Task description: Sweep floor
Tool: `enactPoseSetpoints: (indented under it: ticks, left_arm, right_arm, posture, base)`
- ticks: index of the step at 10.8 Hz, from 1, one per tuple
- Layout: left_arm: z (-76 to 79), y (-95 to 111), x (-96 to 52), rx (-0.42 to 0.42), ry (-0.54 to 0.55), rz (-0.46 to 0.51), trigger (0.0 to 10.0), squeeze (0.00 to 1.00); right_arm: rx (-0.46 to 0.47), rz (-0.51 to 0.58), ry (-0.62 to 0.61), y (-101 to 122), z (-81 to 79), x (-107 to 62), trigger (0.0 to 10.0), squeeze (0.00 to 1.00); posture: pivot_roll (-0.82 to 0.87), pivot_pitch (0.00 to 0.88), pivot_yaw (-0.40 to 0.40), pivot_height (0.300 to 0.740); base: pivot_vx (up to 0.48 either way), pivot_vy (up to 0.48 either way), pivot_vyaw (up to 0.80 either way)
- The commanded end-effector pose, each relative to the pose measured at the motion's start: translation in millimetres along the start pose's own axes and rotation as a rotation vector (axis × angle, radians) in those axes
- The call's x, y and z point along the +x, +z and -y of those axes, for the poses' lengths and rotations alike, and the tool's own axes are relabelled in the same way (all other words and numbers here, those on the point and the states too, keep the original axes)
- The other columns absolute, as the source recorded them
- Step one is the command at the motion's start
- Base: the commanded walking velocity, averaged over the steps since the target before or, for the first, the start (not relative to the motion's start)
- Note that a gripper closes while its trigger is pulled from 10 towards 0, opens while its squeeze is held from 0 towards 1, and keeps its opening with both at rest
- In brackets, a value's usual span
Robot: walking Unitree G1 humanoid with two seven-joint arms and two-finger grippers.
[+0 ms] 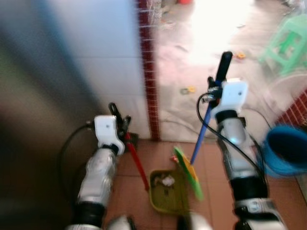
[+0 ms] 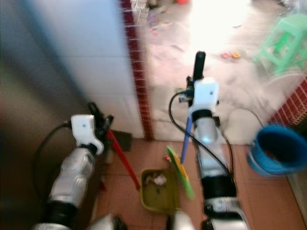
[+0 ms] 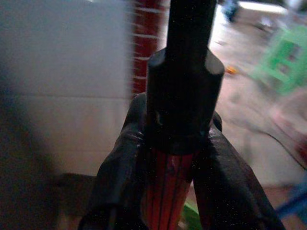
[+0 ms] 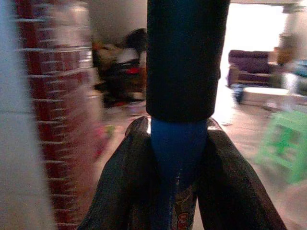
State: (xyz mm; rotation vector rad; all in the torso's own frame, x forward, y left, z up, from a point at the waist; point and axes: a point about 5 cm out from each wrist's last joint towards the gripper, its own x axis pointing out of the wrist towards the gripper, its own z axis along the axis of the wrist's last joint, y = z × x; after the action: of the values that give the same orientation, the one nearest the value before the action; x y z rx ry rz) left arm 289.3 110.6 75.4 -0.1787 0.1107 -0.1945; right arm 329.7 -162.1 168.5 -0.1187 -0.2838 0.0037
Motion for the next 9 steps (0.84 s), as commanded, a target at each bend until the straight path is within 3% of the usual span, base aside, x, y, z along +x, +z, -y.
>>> enactPoseSetpoints:
  ticks: [1, 5, 8, 9]
  left_arm:
    - [4.0, 13.8, 3.4, -0.008, -0.03, 0.054, 10.0, 0.0]
    - [5.7, 11.7, 3.3, -0.007, -0.04, 0.037, 10.0, 0.0]
    - [7.6, 11.0, 4.2, -0.013, -0.046, 0.032, 10.0, 0.0]
    - [8.9, 10.8, 4.9, -0.014, -0.042, 0.03, 10.0, 0.0]
  right_arm:
    - [-0.01, 0.053, -0.006, 11.4, 0.6, 3.4, 10.0, 0.0]
    - [-0.011, 0.043, 0.002, 8.9, -0.1, 3.3, 10.0, 0.0]
    - [-0.016, 0.037, 0.002, 8.2, 0.6, 2.9, 10.0, 0.0]
    - [-0.018, 0.033, 0.001, 7.9, 1.7, 3.0, 10.0, 0.0]
  posture:
    - [-0.14, 0.0, 0.111, 0.74]
    - [-0.14, 0.0, 0.108, 0.74]
    - [-0.15, 0.0, 0.108, 0.74]
    - [-0.15, 0.0, 0.108, 0.74]
  base:
    - [0.0, -0.424, -0.8]
    - [0.0, -0.428, -0.55]
    - [0.0, -0.396, 0.0]
    - [0.0, 0.0, 0.0]
